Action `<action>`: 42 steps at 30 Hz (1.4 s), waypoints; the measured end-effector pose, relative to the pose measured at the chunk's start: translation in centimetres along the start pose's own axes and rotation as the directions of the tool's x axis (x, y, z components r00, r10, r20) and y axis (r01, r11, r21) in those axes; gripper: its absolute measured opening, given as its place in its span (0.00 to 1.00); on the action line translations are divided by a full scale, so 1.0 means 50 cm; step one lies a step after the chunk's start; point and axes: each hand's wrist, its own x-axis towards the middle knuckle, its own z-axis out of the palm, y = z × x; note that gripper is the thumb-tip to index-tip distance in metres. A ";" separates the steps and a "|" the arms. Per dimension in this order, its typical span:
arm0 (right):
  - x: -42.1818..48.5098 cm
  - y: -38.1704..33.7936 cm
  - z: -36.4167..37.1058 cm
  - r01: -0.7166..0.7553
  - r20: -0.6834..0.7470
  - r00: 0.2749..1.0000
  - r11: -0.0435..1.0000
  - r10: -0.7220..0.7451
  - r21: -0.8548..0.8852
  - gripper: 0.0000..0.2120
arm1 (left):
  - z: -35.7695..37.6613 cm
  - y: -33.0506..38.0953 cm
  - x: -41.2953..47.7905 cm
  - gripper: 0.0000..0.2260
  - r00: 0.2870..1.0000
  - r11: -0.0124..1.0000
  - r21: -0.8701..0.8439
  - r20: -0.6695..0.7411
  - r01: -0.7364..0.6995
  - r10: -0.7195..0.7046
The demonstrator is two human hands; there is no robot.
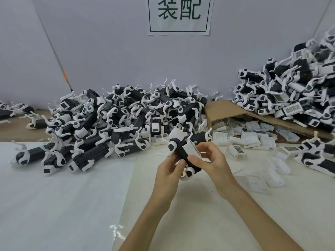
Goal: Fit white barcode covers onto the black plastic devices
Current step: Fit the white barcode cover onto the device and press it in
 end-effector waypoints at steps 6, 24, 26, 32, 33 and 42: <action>-0.006 -0.003 0.008 0.049 0.006 0.999 0.998 -0.048 -0.043 0.10 | -0.001 0.006 -0.002 0.10 0.999 1.000 -0.011 -0.038 -0.018 0.018; -0.011 -0.006 0.014 0.013 0.014 1.000 1.000 -0.013 0.004 0.11 | -0.011 0.007 -0.004 0.11 1.000 0.999 -0.036 -0.009 -0.024 0.024; -0.011 -0.007 0.012 0.012 0.012 1.000 1.000 -0.013 0.027 0.11 | -0.011 0.005 -0.003 0.12 1.000 0.999 -0.028 0.001 -0.018 0.018; -0.010 -0.004 0.012 -0.047 0.030 0.999 0.994 0.045 0.100 0.10 | -0.009 -0.004 -0.001 0.12 0.999 1.000 0.004 0.032 -0.021 0.021; -0.009 -0.002 0.012 -0.051 0.032 0.998 0.994 0.048 0.099 0.09 | -0.008 -0.006 -0.001 0.12 0.999 1.000 0.010 0.026 -0.023 0.022; -0.010 0.000 0.007 -0.037 0.054 0.998 0.996 0.033 0.078 0.14 | -0.004 -0.007 0.001 0.10 0.999 1.000 -0.012 0.026 -0.023 0.023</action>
